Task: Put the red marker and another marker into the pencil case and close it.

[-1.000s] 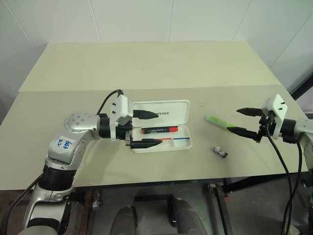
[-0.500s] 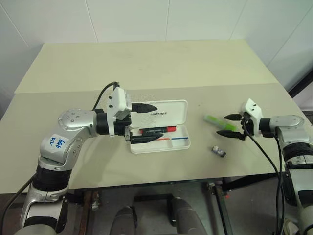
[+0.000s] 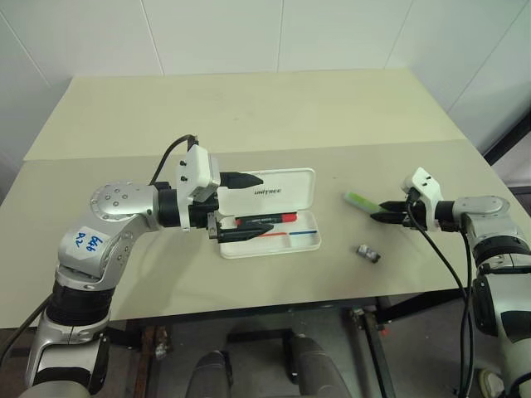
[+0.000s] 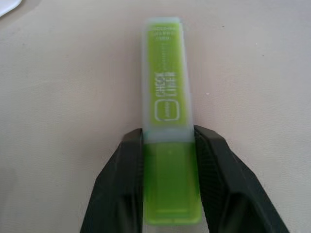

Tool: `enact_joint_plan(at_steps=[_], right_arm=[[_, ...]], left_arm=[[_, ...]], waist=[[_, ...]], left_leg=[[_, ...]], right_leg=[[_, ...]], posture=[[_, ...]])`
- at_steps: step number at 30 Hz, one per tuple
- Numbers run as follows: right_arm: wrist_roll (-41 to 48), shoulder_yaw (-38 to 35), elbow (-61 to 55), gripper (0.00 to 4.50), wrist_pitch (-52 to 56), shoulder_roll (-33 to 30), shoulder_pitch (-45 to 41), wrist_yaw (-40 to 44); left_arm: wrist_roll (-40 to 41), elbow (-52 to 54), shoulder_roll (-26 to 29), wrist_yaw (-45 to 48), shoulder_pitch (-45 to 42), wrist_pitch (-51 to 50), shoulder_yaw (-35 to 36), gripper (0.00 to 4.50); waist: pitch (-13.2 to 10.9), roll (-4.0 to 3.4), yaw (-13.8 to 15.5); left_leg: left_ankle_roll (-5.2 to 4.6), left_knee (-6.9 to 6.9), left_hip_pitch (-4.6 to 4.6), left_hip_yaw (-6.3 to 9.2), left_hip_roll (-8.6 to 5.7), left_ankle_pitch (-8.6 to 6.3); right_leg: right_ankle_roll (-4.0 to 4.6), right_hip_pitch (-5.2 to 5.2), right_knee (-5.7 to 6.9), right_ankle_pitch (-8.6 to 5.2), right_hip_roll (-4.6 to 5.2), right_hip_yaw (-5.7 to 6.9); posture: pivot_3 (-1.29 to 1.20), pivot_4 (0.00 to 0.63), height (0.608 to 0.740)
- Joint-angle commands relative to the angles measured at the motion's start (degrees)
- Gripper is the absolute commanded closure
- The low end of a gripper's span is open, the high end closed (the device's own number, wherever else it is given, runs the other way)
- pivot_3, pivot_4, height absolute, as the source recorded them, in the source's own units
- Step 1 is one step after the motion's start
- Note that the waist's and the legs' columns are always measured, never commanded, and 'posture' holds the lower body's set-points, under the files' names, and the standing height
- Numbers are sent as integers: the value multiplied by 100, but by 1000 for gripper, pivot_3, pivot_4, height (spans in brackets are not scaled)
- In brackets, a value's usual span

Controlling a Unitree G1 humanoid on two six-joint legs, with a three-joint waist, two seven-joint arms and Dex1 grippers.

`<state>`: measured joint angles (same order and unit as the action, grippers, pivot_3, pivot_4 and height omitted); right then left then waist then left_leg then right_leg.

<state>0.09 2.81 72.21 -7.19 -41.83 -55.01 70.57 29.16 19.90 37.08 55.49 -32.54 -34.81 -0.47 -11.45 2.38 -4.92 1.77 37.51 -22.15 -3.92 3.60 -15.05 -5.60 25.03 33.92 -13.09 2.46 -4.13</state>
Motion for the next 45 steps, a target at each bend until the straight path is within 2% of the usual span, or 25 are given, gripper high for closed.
enact_joint_plan(at_steps=[1, 5, 12, 15, 19, 23, 27, 31, 35, 45], right_arm=[[-120, -61, 0, 3406, -38, -119, -36, -89], [-147, -82, -110, 3406, -237, -75, 1, -86], [203, -238, -908, 3406, -492, 9, 94, 738], [722, -246, -2437, 3406, 12, 80, 543, 1325], [1308, -195, -4520, 3406, 1097, 50, 1335, 1433], [1887, 77, -6853, 3406, 2412, 88, 2175, 1174], [2045, 448, -8129, 3406, 3326, 462, 2462, 464], [1892, 749, -8310, 3406, 3530, 731, 2437, 17], [1477, 1215, -7829, 3406, 3297, 1120, 2102, -302], [825, 1958, -6414, 3406, 2262, 1507, 1342, 109]], left_arm=[[71, 173, 82, 25, 50, 134, 98, 0], [20, 105, 131, 95, 144, 245, 99, 0], [-178, -142, 518, 401, 735, 785, 244, 0], [-164, -228, 706, 544, 1106, 971, 455, 0], [-151, -258, 841, 666, 1377, 1184, 581, 0], [-158, -281, 961, 780, 1671, 1394, 722, 0], [-210, -283, 1070, 902, 1885, 1576, 782, 0], [-170, -279, 1115, 905, 1958, 1613, 824, 0], [-239, -418, 1231, 1038, 2043, 1752, 853, 0], [-300, -559, 1359, 1157, 2197, 1977, 882, 0]], waist=[[0, 0, 0], [0, 0, -3], [-1, -2, -33], [-1, -2, -50], [-1, -2, 11], [-2, -3, 42], [-1, -2, 22], [-1, 0, 17], [3, 5, 5], [3, 5, 17]], left_leg=[[0, 0, 0, 0, 0, 0], [0, -3, 1, 0, 0, 0], [0, -18, 3, -5, 1, 0], [0, -28, 4, -5, 4, 0], [5, -38, 3, -1, 9, -3], [12, -38, 3, 2, 11, -8], [16, -33, -3, -2, 12, -11], [16, -26, -2, -11, 13, -11], [16, -33, -3, -12, 13, -11], [13, -44, -11, -9, 18, -25]], right_leg=[[0, 0, 0, 0, 0, 0], [-1, 0, 0, 1, 0, 0], [-5, 12, 4, 3, -3, -4], [-8, 20, 12, 4, -5, -3], [-57, 42, 52, 21, -6, 5], [-15, 48, 62, -6, -5, 13], [22, 50, 48, -27, -1, 16], [43, 48, 38, -37, 6, 17], [45, 48, 27, -35, 6, 21], [49, 54, 27, -37, 6, 39]], posture=[[0, 150, 740], [0, 150, 740], [0, 150, 740], [0, 150, 740], [0, 150, 740], [0, 150, 740], [0, 150, 740], [0, 150, 740], [0, 150, 740], [0, 150, 740]])
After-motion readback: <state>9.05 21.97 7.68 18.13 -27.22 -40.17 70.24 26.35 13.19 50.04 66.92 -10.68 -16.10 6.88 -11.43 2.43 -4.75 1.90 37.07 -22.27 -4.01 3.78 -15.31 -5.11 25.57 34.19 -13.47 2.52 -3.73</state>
